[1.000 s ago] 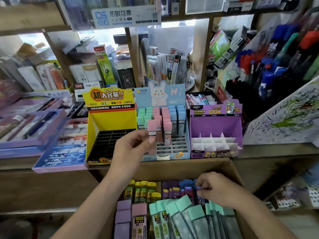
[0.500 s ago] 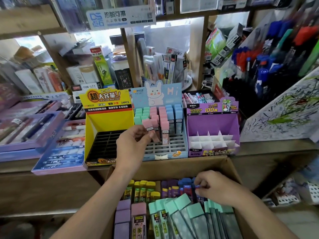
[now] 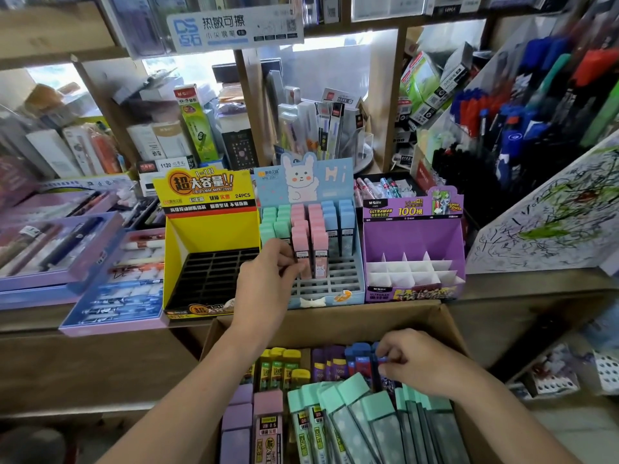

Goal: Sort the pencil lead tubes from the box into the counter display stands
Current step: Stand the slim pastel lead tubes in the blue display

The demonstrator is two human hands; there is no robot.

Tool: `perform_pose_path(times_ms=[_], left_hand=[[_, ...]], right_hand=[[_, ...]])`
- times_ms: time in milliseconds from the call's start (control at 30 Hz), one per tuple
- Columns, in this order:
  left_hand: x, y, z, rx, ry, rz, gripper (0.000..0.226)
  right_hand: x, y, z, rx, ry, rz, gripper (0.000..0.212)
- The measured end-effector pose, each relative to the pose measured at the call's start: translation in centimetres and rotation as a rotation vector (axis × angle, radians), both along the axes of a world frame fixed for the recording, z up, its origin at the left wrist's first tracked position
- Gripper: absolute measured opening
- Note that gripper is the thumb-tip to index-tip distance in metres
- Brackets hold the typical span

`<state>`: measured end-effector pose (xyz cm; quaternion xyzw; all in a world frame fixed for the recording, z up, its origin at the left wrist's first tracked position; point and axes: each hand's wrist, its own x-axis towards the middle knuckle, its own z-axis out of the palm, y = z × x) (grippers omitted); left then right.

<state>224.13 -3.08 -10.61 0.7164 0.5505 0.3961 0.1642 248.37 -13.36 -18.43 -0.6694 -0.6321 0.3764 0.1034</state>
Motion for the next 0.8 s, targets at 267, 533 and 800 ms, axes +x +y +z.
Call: perform_pose_path(times_ms=[267,533,800], left_hand=[[-0.2,-0.1,-0.4,-0.005,0.007,0.000,0.015],[-2.7,-3.1,0.1,-0.004,-0.112,-0.053,0.018],[-7.3,-9.7,-0.5,-0.331,0.044,-0.262,0.022]], right_hand=[[-0.1,0.0,0.2,0.005,0.000,0.003,0.017],[-0.6,-0.4,2.0,0.083,0.078,-0.009,0.017],[-3.5,-2.6,4.4,0.089,0.102,0.131,0.016]])
